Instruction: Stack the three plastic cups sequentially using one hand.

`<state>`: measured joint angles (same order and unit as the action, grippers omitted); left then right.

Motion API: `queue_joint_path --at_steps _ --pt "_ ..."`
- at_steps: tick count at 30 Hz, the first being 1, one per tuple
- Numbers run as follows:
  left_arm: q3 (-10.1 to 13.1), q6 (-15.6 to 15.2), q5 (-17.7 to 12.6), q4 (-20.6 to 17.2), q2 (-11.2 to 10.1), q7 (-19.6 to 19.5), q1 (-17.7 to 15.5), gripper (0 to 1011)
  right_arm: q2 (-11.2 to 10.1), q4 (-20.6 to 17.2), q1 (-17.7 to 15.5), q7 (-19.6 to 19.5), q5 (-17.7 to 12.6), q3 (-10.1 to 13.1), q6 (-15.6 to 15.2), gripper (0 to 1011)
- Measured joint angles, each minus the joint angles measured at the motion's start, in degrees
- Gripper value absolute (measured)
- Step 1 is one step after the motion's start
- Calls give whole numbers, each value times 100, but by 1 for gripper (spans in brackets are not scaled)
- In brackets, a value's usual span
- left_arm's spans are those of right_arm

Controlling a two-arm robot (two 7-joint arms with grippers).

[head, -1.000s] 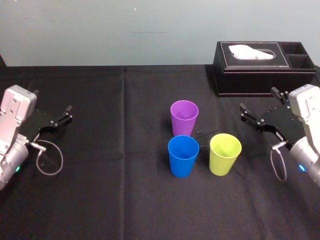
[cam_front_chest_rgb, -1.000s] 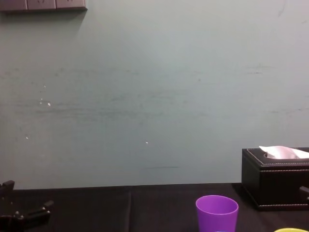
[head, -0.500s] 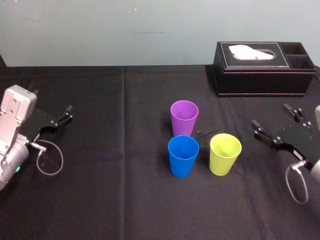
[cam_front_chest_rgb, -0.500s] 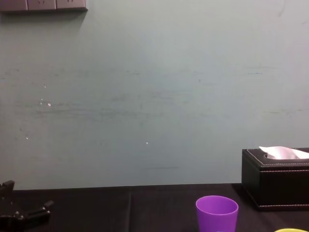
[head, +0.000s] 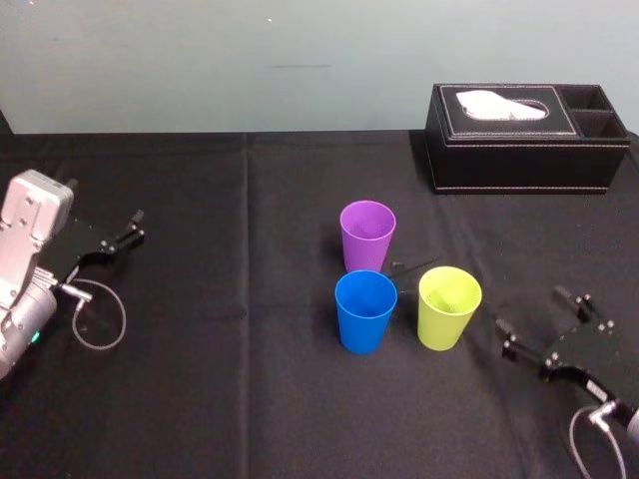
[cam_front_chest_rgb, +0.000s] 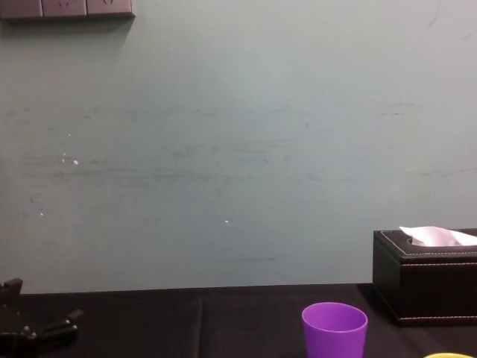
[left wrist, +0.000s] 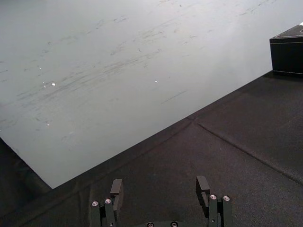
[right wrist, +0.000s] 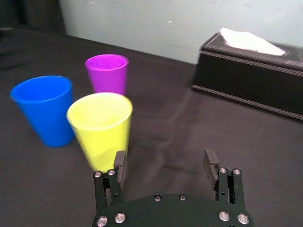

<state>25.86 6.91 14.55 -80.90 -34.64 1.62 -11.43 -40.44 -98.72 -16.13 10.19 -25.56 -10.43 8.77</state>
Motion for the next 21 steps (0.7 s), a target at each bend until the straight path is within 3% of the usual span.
queue_joint_path --at_steps 7,21 --pt "0 0 0 0 0 0 0 1011 258 80 -177 309 -20 -106 360 1003" --pt "0 0 0 0 0 0 0 1011 669 150 -14 529 163 -222 482 1003"
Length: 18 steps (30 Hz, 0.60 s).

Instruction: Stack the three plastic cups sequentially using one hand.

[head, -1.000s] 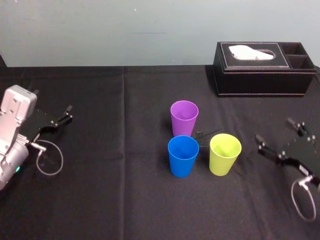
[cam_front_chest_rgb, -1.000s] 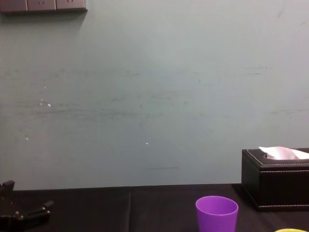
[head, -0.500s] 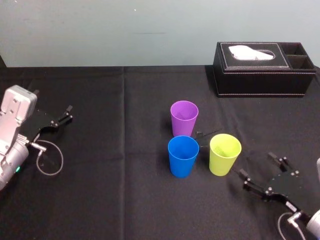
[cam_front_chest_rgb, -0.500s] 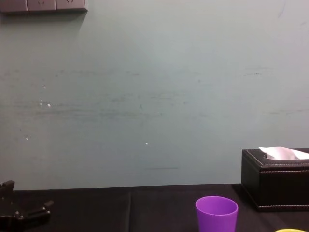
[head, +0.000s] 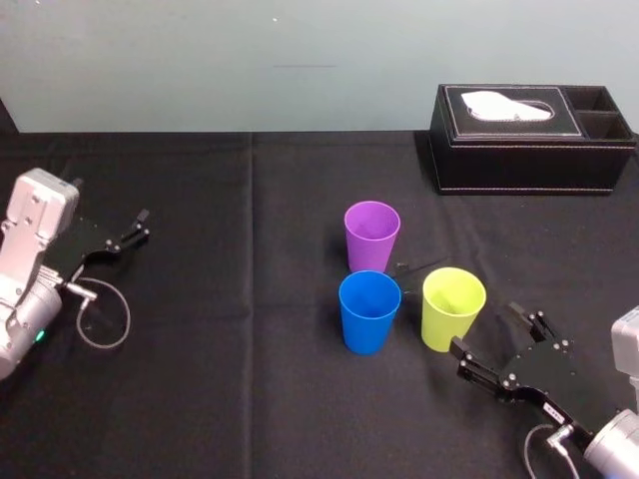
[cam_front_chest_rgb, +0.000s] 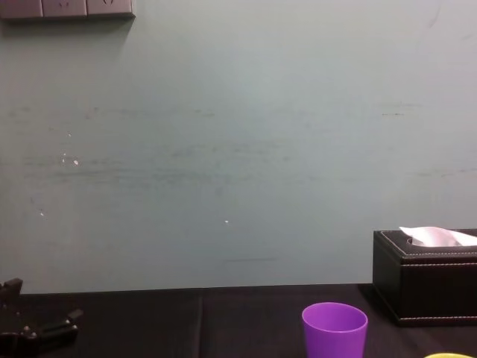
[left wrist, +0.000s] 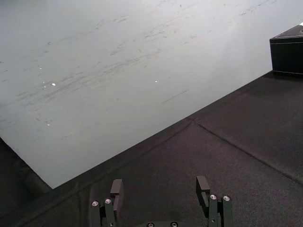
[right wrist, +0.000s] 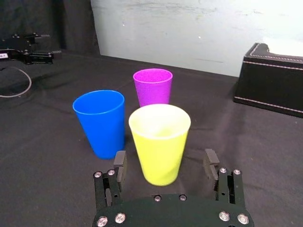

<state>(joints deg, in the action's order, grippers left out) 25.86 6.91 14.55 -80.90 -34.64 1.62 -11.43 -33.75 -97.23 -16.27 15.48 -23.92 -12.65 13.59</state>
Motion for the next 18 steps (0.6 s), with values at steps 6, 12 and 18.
queue_joint_path --at_steps 6,12,18 --pt "0 0 0 0 0 0 0 1011 111 23 106 49 120 -24 -73 1003" --pt "0 0 0 0 0 0 0 1011 256 66 245 100 226 -25 -175 1003" --pt "0 0 0 0 0 0 0 1012 372 134 374 157 309 -30 -269 1003"
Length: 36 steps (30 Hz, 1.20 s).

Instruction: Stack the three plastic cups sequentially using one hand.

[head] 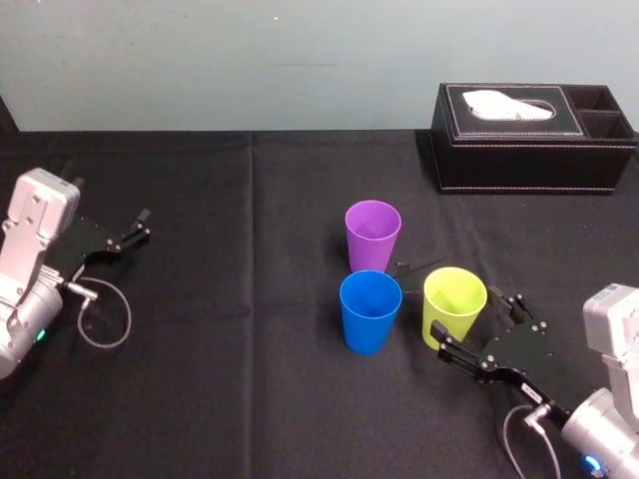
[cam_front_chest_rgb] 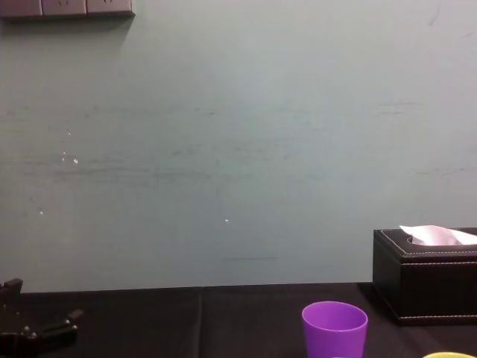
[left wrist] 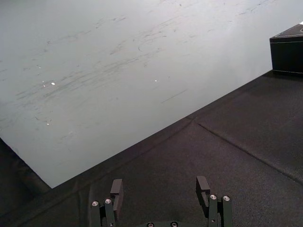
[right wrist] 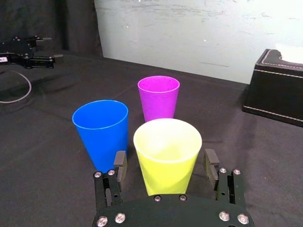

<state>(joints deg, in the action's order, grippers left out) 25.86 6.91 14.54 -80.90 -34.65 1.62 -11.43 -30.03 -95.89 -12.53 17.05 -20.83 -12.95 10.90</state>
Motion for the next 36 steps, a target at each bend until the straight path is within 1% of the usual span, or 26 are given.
queue_joint_path --at_steps 17,20,30,36 --pt "0 0 0 0 0 0 0 1011 324 235 367 108 340 1 -222 1003" --pt "0 0 0 0 0 0 0 1011 407 286 438 140 414 4 -253 1003" --pt "0 0 0 0 0 0 0 1011 591 399 498 181 556 48 -343 1003" --pt "0 0 0 0 0 0 0 1011 656 414 497 230 582 92 -348 1003"
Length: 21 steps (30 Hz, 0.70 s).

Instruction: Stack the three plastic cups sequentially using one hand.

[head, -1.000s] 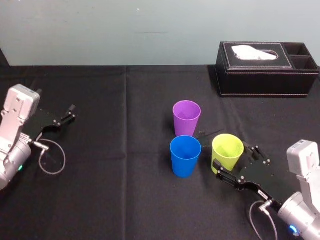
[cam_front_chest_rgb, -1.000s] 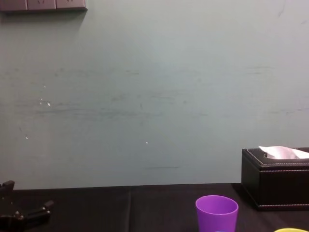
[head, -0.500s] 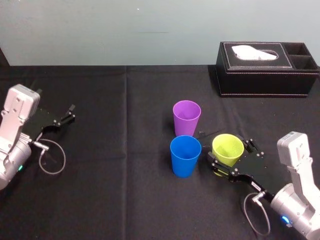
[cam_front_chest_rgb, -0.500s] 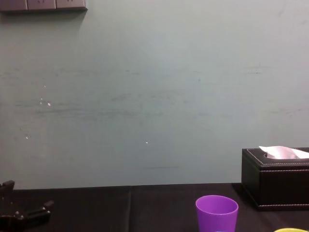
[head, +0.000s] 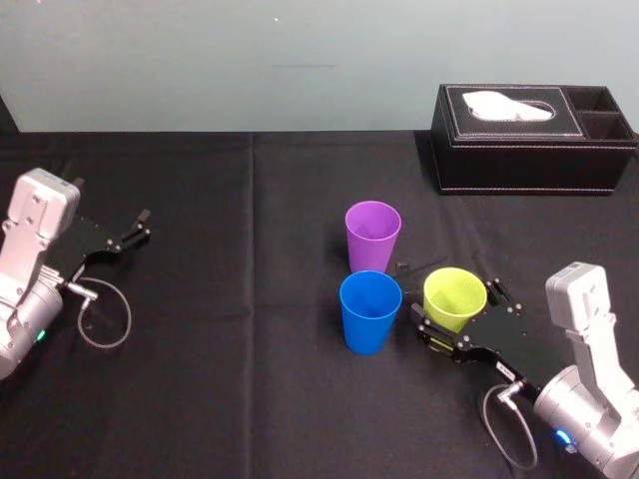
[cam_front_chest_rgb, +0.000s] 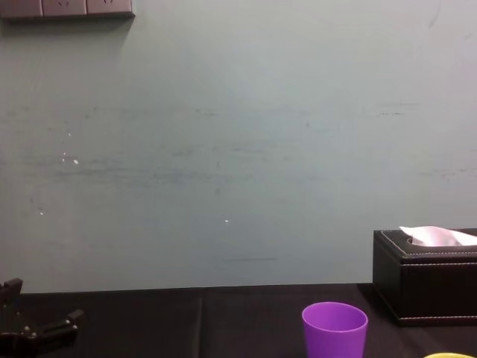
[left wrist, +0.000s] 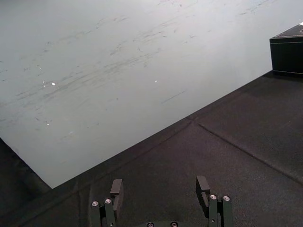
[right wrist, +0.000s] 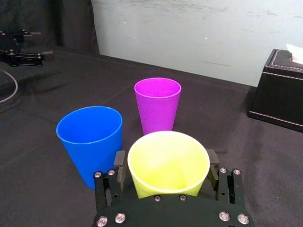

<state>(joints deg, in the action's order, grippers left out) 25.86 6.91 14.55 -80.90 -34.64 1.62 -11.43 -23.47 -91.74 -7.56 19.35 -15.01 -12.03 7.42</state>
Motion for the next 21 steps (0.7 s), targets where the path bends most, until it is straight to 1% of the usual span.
queue_joint_path --at_steps 4,15,17,21 --pt "0 0 0 0 0 0 0 1011 38 5 -4 37 0 30 9 1003" --pt "0 0 0 0 0 0 0 1011 28 5 -6 32 -2 25 13 1003" --pt "0 0 0 0 0 0 0 1012 28 5 -6 30 -2 23 14 987" --pt "0 0 0 0 0 0 0 1012 26 4 -6 27 -3 21 17 899"
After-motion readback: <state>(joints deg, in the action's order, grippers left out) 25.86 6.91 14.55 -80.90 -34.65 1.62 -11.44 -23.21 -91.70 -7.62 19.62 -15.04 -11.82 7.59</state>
